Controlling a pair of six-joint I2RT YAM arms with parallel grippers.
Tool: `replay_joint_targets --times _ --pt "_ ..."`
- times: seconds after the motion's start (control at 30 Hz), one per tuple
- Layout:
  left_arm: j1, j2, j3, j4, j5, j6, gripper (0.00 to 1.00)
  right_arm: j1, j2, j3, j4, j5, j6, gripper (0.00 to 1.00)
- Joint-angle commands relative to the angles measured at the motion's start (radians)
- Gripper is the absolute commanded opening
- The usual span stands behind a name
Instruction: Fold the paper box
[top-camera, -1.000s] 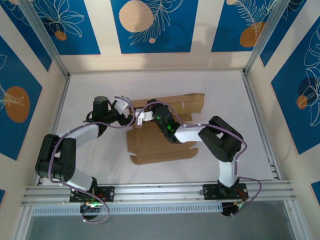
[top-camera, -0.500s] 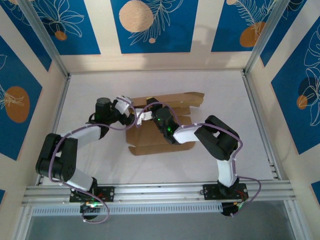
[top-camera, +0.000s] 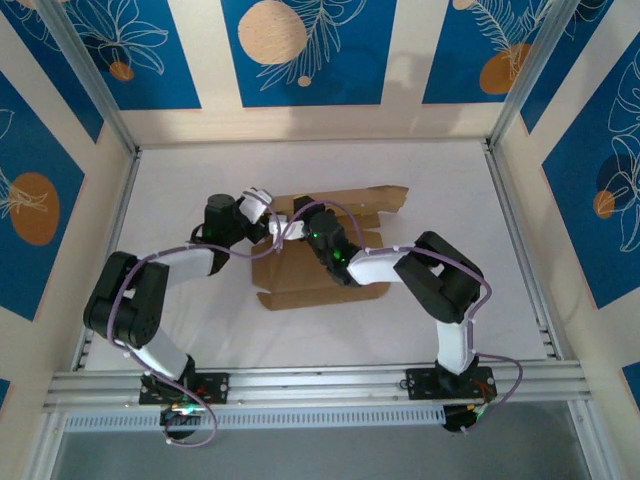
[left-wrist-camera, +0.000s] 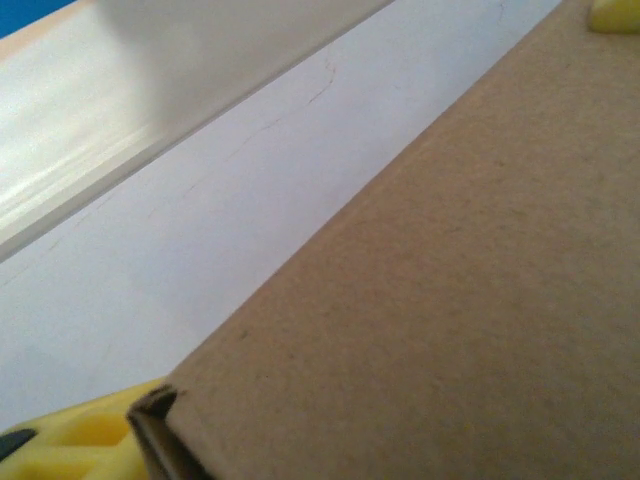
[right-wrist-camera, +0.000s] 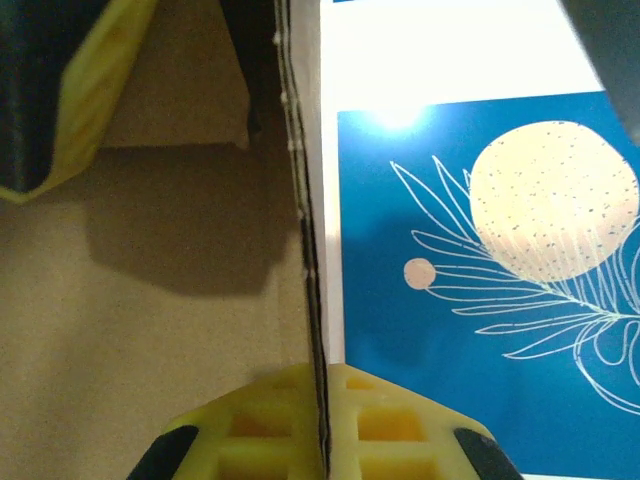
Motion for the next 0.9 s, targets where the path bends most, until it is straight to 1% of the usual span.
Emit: replay_joint_targets --times 0.0,0.1,0.23,0.37,0.43,0.5,0.57,0.6,0.67,0.73,0.77,0.87 --pt "-0.016 0.009 0.029 0.008 -0.014 0.018 0.51 0.006 -0.026 0.043 -0.073 -0.014 0.068 0.0" --pt "-0.016 0.009 0.03 0.007 -0.019 0.015 0.45 0.007 -0.031 0.061 -0.103 -0.009 0.086 0.0" --pt "-0.018 0.011 0.038 0.0 -0.032 -0.003 0.33 0.014 -0.04 0.077 -0.121 0.002 0.105 0.0" --pt "-0.019 0.015 0.034 0.03 -0.058 -0.055 0.27 0.032 -0.065 0.086 -0.175 0.016 0.151 0.0" --pt "-0.023 0.015 0.031 0.042 -0.067 -0.06 0.24 0.046 -0.08 0.086 -0.21 0.021 0.186 0.0" --pt "-0.024 0.015 0.026 0.06 -0.075 -0.072 0.22 0.059 -0.096 0.083 -0.259 0.018 0.222 0.07" --pt "-0.024 0.012 0.027 0.054 -0.069 -0.07 0.21 0.066 -0.123 0.07 -0.28 0.008 0.253 0.26" --pt "-0.024 0.009 0.026 0.051 -0.072 -0.065 0.2 0.067 -0.145 0.062 -0.299 -0.006 0.277 0.35" --pt "-0.024 0.003 0.023 0.05 -0.078 -0.059 0.19 0.066 -0.204 0.061 -0.41 -0.049 0.358 0.44" --pt "-0.025 -0.006 0.024 0.037 -0.076 -0.044 0.18 0.067 -0.284 0.061 -0.545 -0.128 0.451 0.58" --pt "-0.024 -0.01 0.023 0.033 -0.078 -0.039 0.17 0.067 -0.33 0.054 -0.605 -0.173 0.501 0.6" --pt "-0.025 -0.02 0.019 0.022 -0.076 -0.015 0.16 0.054 -0.457 0.026 -0.728 -0.289 0.643 0.6"
